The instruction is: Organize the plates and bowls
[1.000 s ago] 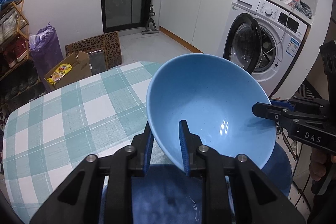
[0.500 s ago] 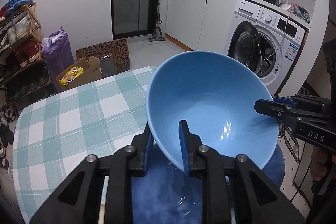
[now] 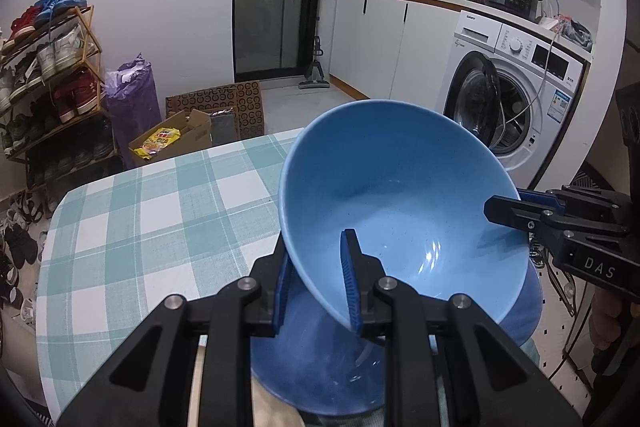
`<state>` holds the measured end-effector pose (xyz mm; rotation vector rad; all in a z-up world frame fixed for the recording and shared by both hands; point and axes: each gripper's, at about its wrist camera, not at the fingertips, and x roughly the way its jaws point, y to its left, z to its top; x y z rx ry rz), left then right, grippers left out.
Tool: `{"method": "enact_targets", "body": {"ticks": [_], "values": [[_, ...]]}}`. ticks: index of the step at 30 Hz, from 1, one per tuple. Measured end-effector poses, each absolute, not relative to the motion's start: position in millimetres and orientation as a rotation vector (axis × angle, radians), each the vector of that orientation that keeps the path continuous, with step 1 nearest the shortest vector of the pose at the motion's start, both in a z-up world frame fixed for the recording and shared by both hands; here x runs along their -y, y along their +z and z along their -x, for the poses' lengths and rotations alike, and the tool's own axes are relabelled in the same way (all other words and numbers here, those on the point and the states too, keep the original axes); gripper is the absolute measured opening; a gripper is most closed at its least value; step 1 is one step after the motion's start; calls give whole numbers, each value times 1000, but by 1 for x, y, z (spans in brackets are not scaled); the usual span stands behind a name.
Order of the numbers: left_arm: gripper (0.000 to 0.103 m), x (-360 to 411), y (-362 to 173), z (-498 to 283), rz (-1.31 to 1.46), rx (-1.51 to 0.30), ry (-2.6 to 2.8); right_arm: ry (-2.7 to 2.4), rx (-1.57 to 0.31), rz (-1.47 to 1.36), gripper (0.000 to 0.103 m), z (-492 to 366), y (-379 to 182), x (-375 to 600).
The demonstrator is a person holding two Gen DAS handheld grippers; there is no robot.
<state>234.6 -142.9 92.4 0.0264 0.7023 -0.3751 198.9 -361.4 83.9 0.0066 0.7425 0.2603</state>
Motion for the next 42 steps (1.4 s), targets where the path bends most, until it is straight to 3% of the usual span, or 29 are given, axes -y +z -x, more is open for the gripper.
{"method": "enact_targets", "body": {"ticks": [14,42], "values": [[22,127,95,-212,-27,-687,-336,303,-756,8,20,-176,79,343],[22,108,36,-217,-17,-804,-304,309,-882,18,20,-190,12,307]]}}
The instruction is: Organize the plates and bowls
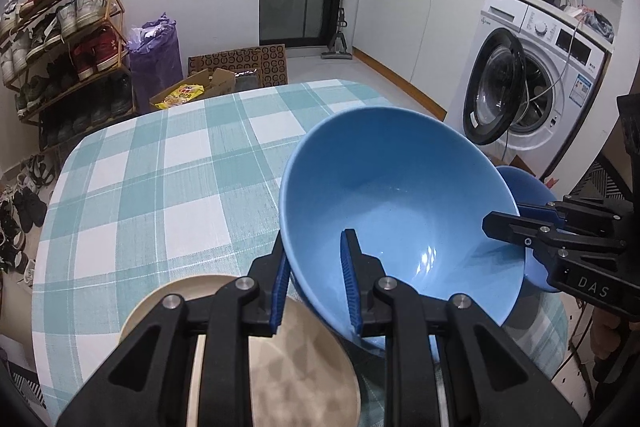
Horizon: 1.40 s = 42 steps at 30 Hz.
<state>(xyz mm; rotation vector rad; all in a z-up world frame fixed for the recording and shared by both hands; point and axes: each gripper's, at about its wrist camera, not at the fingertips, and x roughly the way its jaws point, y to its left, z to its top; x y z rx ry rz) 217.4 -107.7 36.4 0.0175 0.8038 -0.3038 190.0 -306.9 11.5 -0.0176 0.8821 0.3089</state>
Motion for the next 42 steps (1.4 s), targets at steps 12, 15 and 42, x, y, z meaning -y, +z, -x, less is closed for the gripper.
{"method": "enact_targets", "body": {"ticks": [12,15,42], "values": [[22,106,31,-218,-25,-817,-299,293,-889,30,20,-188,0,306],[22,108,28,-219,-26,-823,-301,288,-890,29,20,-188,1,307],[27,120,17,-222,-127,-832,-236,279,-884,23,21,-195,-9,312]]}}
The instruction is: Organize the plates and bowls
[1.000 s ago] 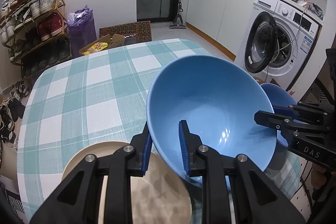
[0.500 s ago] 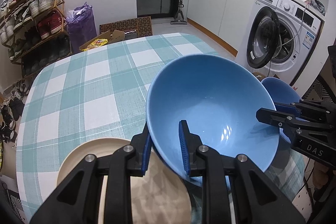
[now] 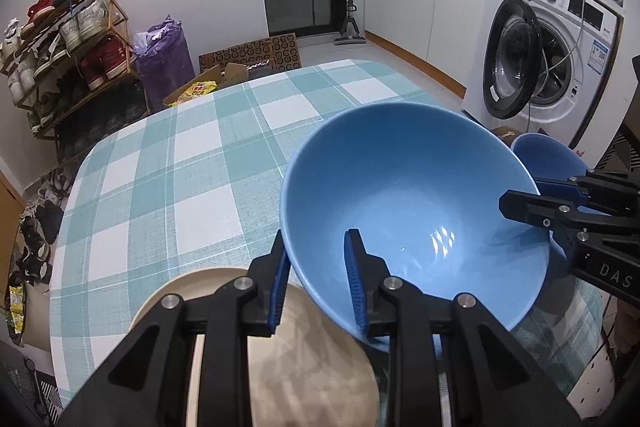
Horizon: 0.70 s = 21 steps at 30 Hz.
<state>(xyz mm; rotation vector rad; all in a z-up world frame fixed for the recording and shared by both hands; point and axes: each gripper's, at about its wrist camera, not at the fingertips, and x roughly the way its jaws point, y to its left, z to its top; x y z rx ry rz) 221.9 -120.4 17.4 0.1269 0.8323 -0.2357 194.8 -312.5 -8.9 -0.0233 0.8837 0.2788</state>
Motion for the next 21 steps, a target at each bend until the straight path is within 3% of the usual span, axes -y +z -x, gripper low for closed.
{"method": "enact_targets", "body": {"ticks": [7,10,13,15,17,19,21], "values": [[44,120,19,-218,-117,-829,-258,296,-873,14,30,-195,-7,315],[52,123,26,-211,-116,-817,-299,315,-853,-3,40,-191,-2,319],[53,129,35,-205,-118,-803,-332,333,-821,-34,56,-185,7,325],[56,133,39,-203,-109,-802,-354,336,-799,-46,75,-181,14,329],[68,136,42,-202,-96,-804,-371,338,-773,-64,87,-175,22,333],[98,138,45,-200,-70,-796,-376,340,-754,-82,89,-170,30,338],[100,141,48,-197,-48,-779,-396,338,-748,-99,96,-165,35,343]]}}
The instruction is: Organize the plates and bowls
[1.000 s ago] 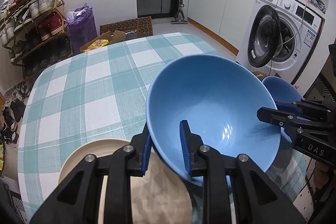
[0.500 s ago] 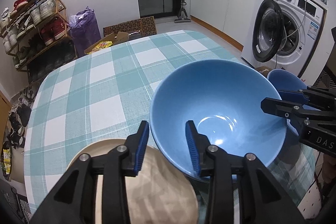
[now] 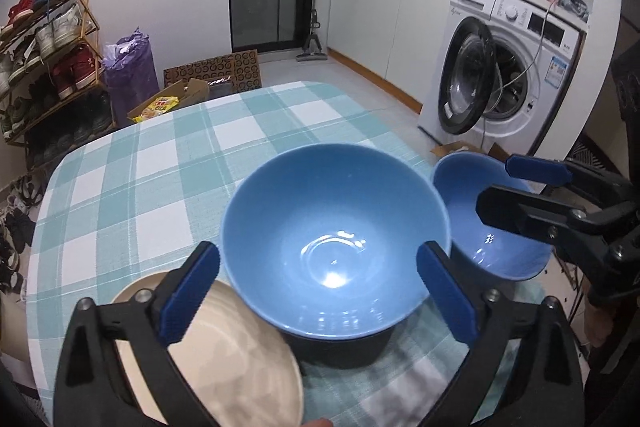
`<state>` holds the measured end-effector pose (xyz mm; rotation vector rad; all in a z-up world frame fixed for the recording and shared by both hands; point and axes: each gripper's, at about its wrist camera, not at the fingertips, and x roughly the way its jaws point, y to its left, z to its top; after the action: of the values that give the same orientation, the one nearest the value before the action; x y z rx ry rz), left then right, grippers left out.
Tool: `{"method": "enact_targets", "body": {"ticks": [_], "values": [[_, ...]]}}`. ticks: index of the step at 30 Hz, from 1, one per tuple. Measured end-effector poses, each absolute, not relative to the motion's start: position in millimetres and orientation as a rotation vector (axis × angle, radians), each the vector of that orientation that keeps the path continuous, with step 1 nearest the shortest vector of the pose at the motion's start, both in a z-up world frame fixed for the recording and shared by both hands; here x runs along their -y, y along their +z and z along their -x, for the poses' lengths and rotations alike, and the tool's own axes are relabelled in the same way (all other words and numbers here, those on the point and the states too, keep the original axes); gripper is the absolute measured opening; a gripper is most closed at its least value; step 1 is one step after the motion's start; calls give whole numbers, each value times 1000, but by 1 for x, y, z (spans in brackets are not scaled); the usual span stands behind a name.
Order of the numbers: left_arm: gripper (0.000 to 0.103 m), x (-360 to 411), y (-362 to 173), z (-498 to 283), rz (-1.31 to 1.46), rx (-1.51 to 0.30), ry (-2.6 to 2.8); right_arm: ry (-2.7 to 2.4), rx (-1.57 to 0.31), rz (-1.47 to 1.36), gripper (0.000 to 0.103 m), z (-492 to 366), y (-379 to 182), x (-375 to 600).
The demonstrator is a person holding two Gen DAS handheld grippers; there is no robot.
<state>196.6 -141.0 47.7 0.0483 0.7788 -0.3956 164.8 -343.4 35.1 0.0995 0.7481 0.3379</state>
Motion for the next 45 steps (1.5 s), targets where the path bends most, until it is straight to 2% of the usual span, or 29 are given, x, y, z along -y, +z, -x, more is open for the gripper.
{"method": "enact_targets", "body": {"ticks": [2,5,22,30,45], "values": [[101,144,49,-196,-31,-786,-422,330,-743,-105,101,-159,39,348],[102,149,51,-196,-8,-792,-449,297,-732,-82,102,-150,43,354],[102,168,56,-195,-3,-785,-464,169,-707,-235,102,-114,32,428],[102,183,58,-196,-30,-778,-478,77,-702,-159,102,-111,27,437],[102,214,59,-196,-121,-758,-506,3,-726,-215,102,-113,16,473]]}}
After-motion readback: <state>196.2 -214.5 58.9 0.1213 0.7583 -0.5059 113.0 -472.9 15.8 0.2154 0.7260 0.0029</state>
